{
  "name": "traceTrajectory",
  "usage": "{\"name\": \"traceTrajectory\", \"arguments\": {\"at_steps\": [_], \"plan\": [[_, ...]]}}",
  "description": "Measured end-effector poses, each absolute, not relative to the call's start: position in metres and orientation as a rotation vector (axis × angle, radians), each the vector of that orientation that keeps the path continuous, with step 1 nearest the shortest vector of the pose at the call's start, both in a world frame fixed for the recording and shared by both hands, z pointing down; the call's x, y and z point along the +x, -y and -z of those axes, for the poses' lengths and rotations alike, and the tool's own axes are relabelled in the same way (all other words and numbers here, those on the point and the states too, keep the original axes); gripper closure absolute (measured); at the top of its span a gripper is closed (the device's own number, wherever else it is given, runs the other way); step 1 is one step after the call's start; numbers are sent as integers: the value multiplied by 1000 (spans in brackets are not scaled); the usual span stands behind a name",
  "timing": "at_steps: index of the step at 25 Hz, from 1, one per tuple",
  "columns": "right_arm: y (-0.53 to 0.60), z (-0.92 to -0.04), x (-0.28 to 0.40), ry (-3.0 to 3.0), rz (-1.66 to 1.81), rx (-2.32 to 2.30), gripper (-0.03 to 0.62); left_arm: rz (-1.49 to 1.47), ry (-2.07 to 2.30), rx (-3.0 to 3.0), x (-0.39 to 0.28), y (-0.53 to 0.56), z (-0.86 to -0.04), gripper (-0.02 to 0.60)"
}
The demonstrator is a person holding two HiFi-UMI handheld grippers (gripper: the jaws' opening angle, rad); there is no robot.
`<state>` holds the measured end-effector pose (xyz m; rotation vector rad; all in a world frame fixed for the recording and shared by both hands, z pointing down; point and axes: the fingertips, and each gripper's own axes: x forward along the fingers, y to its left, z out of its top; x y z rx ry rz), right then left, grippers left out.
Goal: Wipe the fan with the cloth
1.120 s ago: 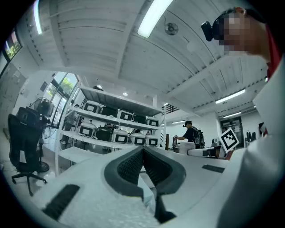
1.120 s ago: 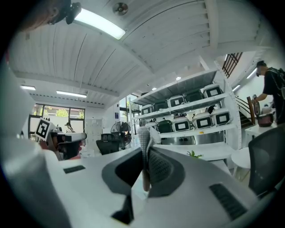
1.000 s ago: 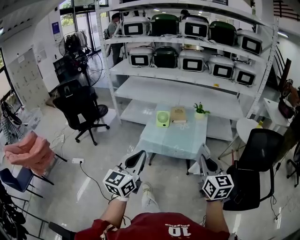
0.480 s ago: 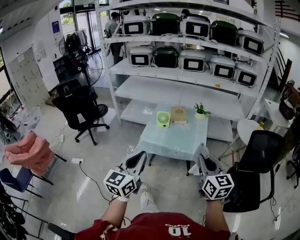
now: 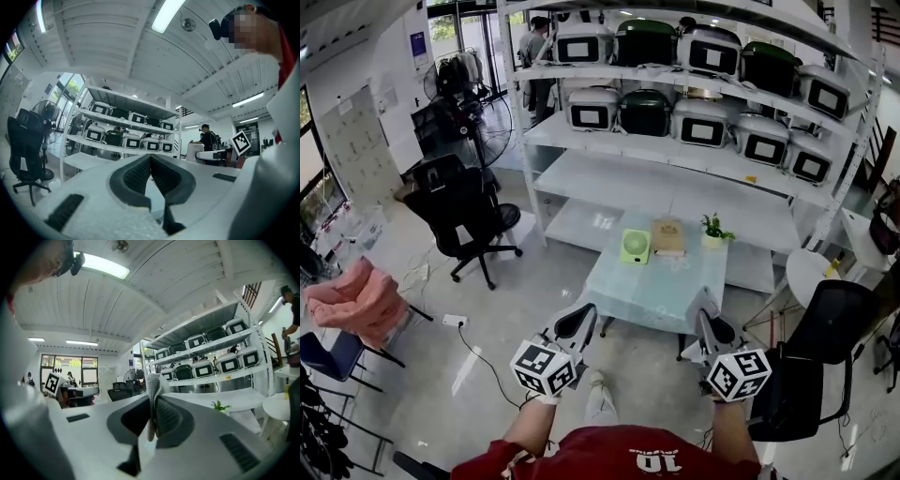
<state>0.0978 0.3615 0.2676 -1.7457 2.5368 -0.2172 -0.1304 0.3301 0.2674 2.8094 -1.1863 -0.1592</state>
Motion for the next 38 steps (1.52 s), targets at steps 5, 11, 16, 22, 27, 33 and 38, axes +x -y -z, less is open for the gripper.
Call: {"name": "traceTrajectory", "arguments": {"at_steps": [5, 11, 16, 22, 27, 33, 38], "plan": [[-292, -263, 89, -2572, 216, -1709, 576, 165, 1190, 2795, -133, -267, -268, 583], [-202, -249, 82, -2597, 212, -1696, 577, 166, 1144, 2806, -141, -179, -259, 583], [-128, -244, 66, -2581, 235, -1686, 576, 180, 1056, 2810, -147, -110, -250, 583], [-54, -243, 52, -2565, 256, -1707, 576, 123, 1042, 2849, -153, -34, -248, 583], [-11, -253, 48, -2550, 267, -1724, 576, 117, 1002, 2872, -155, 16, -253, 583], [23, -291, 61, -2568, 396, -1736, 576, 137, 934, 2804, -133, 51, -276, 583], [58, -313, 63, -2660, 443, -1637, 576, 103, 970, 2772, -113, 81, -302, 583]]}}
